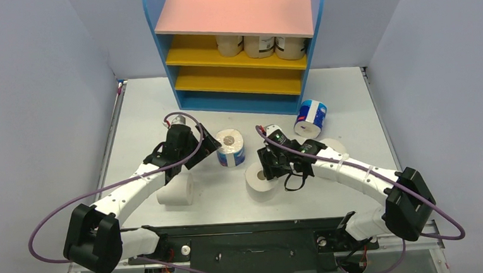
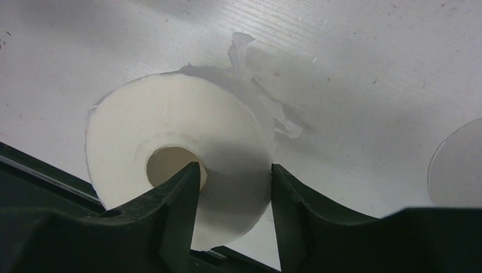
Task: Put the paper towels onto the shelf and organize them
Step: Pick up the paper towel from the center of the board.
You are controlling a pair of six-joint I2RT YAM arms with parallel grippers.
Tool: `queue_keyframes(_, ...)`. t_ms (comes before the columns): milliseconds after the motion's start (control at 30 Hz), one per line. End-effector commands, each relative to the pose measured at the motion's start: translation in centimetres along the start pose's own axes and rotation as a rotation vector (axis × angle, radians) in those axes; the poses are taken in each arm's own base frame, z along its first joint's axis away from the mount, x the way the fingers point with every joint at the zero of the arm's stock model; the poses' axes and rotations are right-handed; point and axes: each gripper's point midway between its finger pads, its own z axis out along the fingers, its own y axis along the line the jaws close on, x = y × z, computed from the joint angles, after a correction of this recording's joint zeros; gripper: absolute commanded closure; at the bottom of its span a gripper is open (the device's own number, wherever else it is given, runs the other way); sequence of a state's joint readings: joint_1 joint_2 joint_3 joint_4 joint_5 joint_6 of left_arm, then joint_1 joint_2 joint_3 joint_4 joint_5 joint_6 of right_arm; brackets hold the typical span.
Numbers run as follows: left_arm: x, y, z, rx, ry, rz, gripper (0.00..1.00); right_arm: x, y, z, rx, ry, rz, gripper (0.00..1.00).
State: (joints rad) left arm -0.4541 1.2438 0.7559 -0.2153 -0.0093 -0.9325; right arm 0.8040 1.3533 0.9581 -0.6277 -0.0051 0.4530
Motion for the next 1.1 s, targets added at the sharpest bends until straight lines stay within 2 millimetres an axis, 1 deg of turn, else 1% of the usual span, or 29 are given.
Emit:
queue_keyframes(0, -0.7, -0.9, 0.1, 0.04, -0.024, -0.01, 0.03, -0.4, -0.2, 0.3, 0.011, -0.013, -0.01, 0.59)
queue_keyframes(33, -0.7, -0.8, 0.2, 0.039, -0.023, -0.012, 0.03, -0.4, -0.2, 0.3, 0.012, -0.012, -0.01, 0.6)
queue_keyframes(100, -0.7, -0.9, 0.2, 0.039, -0.023, -0.013, 0.03, -0.4, -0.2, 0.2, 0.011, -0.013, -0.008, 0.66)
queue_keyframes(133, -0.7, -0.9, 0.1, 0.04, -0.024, -0.014, 0.03, -0.5, -0.2, 0.1, 0.01, -0.015, -0.006, 0.67)
queue_keyframes(200, -0.8, -1.0, 0.1, 0.042, -0.025, -0.014, 0.03, -0.9, -0.4, -0.3, 0.018, -0.031, 0.01, 0.7)
queue_keyframes(267, -0.8, -1.0, 0.0, 0.043, -0.026, -0.014, 0.04, -1.8, -1.0, -1.1, 0.033, -0.062, 0.046, 0.74)
queue_keyframes(367, -0.9, -1.2, -0.3, 0.051, -0.033, -0.014, 0.03, -3.7, -2.6, -2.9, 0.048, -0.123, 0.131, 0.83)
queue_keyframes(400, -1.0, -1.2, -0.3, 0.05, -0.034, -0.014, 0.03, -4.2, -2.8, -3.5, 0.048, -0.136, 0.145, 0.85)
queue_keyframes(433, -1.1, -1.2, -0.4, 0.051, -0.037, -0.014, 0.03, -4.8, -3.5, -4.2, 0.054, -0.157, 0.168, 0.88)
queue_keyframes(467, -1.1, -1.2, -0.5, 0.05, -0.038, -0.015, 0.03, -5.5, -3.7, -4.9, 0.057, -0.174, 0.178, 0.88)
queue_keyframes(533, -1.3, -1.4, -0.7, 0.053, -0.043, -0.015, 0.03, -6.9, -4.3, -6.8, 0.069, -0.217, 0.189, 0.89)
queue_keyframes(567, -1.4, -1.5, -0.8, 0.055, -0.046, -0.014, 0.03, -7.3, -4.8, -7.3, 0.085, -0.229, 0.188, 0.89)
queue_keyframes(600, -1.6, -1.7, -0.9, 0.058, -0.05, -0.014, 0.03, -8.3, -4.9, -8.5, 0.09, -0.256, 0.191, 0.89)
queue_keyframes(633, -1.7, -1.8, -1.1, 0.06, -0.055, -0.014, 0.03, -8.9, -5.1, -9.2, 0.101, -0.271, 0.184, 0.89)
queue_keyframes(700, -1.9, -2.1, -1.3, 0.07, -0.06, -0.013, 0.03, -11.2, -5.3, -11.6, 0.105, -0.337, 0.184, 0.89)
queue_keyframes(733, -2.1, -2.4, -1.4, 0.077, -0.064, -0.012, 0.03, -11.7, -5.5, -12.1, 0.113, -0.344, 0.187, 0.89)
queue_keyframes(767, -2.2, -2.6, -1.5, 0.083, -0.063, -0.012, 0.03, -12.8, -5.5, -13.4, 0.113, -0.374, 0.184, 0.89)
queue_keyframes(800, -2.3, -2.8, -1.6, 0.089, -0.065, -0.01, 0.03, -13.4, -5.8, -13.8, 0.12, -0.383, 0.187, 0.89)
queue_keyframes(833, -2.4, -3.0, -1.7, 0.093, -0.065, -0.009, 0.03, -14.7, -5.7, -15.3, 0.118, -0.419, 0.184, 0.89)
queue_keyframes(867, -2.7, -3.4, -1.9, 0.098, -0.069, -0.005, 0.03, -15.3, -5.9, -15.7, 0.124, -0.427, 0.19, 0.89)
queue_keyframes(900, -2.9, -3.6, -2.0, 0.102, -0.072, -0.002, 0.03, -16.6, -5.9, -17.3, 0.123, -0.471, 0.195, 0.89)
queue_keyframes(933, -3.3, -4.1, -2.3, 0.11, -0.079, 0.003, 0.03, -17.3, -6.0, -17.7, 0.129, -0.481, 0.201, 0.89)
queue_keyframes(967, -3.5, -4.4, -2.5, 0.115, -0.086, 0.005, 0.03, -18.6, -5.9, -19.3, 0.123, -0.526, 0.209, 0.89)
queue_keyframes(1000, -4.0, -5.0, -2.9, 0.127, -0.096, 0.005, 0.03, -19.2, -6.0, -19.6, 0.126, -0.538, 0.217, 0.89)
queue_keyframes(1033, -4.5, -5.6, -3.1, 0.139, -0.107, 0.004, 0.03, -20.4, -5.8, -21.2, 0.115, -0.585, 0.23, 0.89)
queue_keyframes(1067, -4.7, -5.9, -3.3, 0.148, -0.113, 0.003, 0.03, -21.1, -6.0, -21.5, 0.115, -0.597, 0.244, 0.89)
